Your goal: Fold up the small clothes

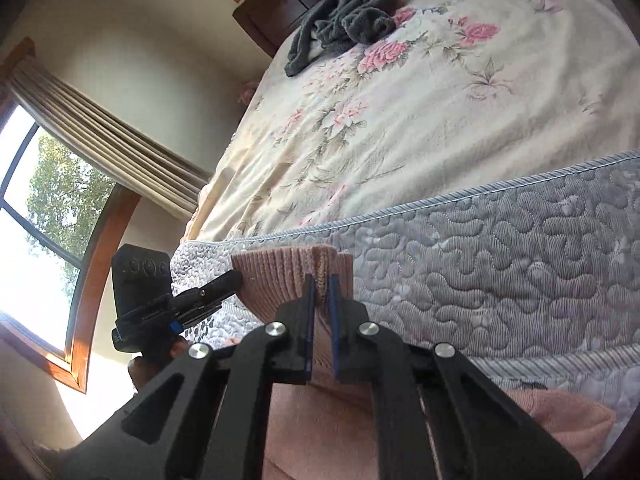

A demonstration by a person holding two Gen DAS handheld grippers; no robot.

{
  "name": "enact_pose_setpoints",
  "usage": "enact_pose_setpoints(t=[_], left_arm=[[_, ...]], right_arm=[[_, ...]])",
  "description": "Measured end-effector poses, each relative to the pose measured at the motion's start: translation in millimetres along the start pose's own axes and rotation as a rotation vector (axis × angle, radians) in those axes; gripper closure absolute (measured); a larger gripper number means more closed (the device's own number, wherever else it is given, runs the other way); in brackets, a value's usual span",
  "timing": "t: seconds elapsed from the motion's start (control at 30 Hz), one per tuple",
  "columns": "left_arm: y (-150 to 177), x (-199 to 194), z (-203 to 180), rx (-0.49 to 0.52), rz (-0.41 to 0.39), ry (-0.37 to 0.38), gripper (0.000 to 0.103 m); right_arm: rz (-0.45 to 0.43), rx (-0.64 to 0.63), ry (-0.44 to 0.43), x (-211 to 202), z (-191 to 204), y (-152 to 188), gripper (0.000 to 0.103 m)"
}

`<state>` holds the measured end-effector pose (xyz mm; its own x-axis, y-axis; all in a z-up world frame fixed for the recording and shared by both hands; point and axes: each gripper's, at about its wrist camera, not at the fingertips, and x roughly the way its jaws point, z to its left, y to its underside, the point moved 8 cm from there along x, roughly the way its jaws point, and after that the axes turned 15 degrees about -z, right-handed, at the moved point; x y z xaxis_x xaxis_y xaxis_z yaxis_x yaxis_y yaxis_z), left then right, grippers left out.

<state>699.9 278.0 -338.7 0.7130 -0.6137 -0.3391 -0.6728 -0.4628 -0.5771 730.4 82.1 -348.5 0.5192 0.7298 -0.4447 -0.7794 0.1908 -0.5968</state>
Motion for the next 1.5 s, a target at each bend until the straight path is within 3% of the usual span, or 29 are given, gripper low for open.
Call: enact_pose_setpoints(t=[0.17, 0.27, 0.43, 0.53, 0.6, 0.77, 0.93, 1.07, 1.1, 1.17, 1.37, 1.5], left_arm=[[41.9, -49.8, -28.7, 0.066, 0.028, 0.039, 0.098], [82.8, -73.9, -25.0, 0.043, 0.085, 0.038, 0.098], [160.8, -95.0, 18.9, -0.084, 0.239, -0.072, 0.097], [171.1, -111.7, 18.9, -0.068, 0.243, -0.093, 0.097], [163.9, -115.8, 2.4, 0.005, 0.226, -0.085, 0.097], [159.6, -92.3, -46.5, 0.322, 0.248, -0.095, 0.092], [194.4, -60.0, -39.6, 0.602, 0.391, -0.21, 0.091], [207.6, -54.1, -27.3, 0.661, 0.429, -0.233, 0.09], [207.6, -55.0, -25.9, 0.67, 0.419, -0.243, 0.095], [205.0, -57.6, -20.4, 0.644, 0.399, -0.271, 0.101], [197.0, -78.7, -12.3, 0.549, 0.32, -0.331, 0.103], [203.4, -98.3, 15.4, 0.385, 0.343, -0.386, 0.103]], right_arm=[[0.032, -0.098, -0.03, -46.2, 33.2, 48.3, 0.098], [0.079, -0.165, -0.005, -65.3, 35.6, 93.2, 0.098], [0.25, -0.218, 0.079, -63.2, 14.0, 174.8, 0.097], [0.291, -0.216, 0.125, -69.0, 5.5, 194.3, 0.094], [0.252, -0.244, 0.143, -79.6, 14.2, 188.8, 0.09], [0.19, -0.398, 0.17, -68.0, 47.8, 174.9, 0.07], [0.255, -0.571, 0.229, -31.7, 47.1, 192.0, 0.071], [0.287, -0.632, 0.282, -25.9, 27.4, 201.7, 0.076], [0.283, -0.643, 0.3, -27.2, 23.6, 202.1, 0.09], [0.264, -0.64, 0.31, -33.1, 20.5, 199.9, 0.097], [0.221, -0.562, 0.274, -64.4, 21.7, 197.6, 0.098], [0.294, -0.516, 0.277, -55.7, 2.6, 218.1, 0.097]])
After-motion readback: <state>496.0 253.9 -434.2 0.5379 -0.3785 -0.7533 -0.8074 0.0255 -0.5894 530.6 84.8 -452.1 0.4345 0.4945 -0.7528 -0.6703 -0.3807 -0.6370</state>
